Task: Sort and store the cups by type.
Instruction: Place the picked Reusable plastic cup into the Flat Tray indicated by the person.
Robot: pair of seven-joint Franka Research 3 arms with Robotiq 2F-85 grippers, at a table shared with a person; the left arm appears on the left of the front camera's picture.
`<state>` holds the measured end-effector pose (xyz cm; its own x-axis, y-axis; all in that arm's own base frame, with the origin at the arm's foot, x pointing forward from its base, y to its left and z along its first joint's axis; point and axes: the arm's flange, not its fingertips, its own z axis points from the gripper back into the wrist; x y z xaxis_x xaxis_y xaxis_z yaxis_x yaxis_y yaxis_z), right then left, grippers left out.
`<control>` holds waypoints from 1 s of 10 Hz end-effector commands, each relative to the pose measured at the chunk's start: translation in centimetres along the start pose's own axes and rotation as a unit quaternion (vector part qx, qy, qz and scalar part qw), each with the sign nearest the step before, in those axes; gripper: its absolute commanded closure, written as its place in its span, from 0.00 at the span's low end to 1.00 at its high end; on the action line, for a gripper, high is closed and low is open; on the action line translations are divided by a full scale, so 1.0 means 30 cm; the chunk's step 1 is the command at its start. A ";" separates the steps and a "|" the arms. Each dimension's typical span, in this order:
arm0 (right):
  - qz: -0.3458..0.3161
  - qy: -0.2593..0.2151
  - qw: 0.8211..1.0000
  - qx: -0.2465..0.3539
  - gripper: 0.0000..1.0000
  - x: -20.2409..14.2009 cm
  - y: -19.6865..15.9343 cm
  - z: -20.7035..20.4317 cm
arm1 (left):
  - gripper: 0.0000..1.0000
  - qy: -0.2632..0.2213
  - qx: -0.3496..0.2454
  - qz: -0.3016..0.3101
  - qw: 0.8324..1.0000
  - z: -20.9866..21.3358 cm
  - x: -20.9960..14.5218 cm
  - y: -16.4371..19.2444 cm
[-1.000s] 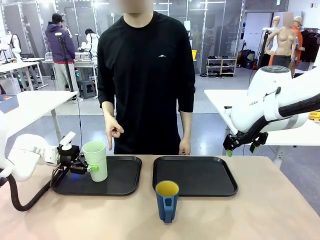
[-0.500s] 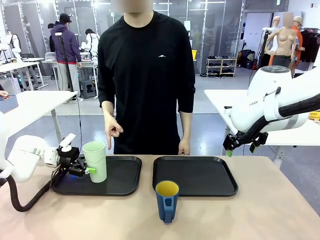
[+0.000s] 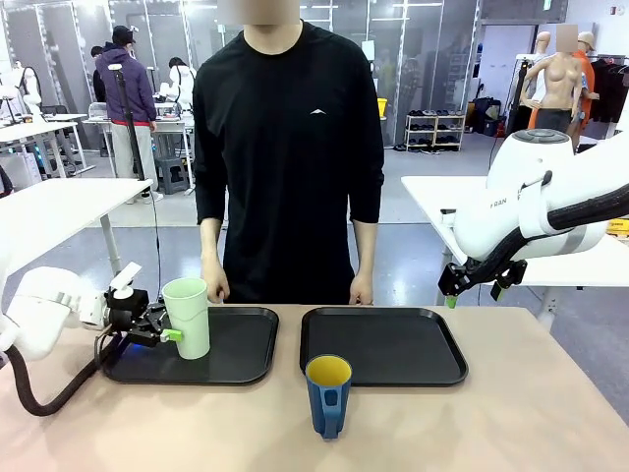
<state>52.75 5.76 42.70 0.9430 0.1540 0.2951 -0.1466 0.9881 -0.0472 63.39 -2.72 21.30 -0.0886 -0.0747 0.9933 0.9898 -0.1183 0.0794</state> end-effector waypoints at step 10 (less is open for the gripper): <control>0.000 -0.001 1.000 0.000 0.00 0.001 0.001 0.002 | 0.00 0.023 0.046 0.004 0.999 0.117 0.014 -0.055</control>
<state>52.75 5.75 42.70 0.9430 0.1540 0.2950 -0.1466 0.9881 -0.0472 61.87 1.12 21.95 -0.0798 -0.1228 0.9892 0.9968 -0.0158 0.0784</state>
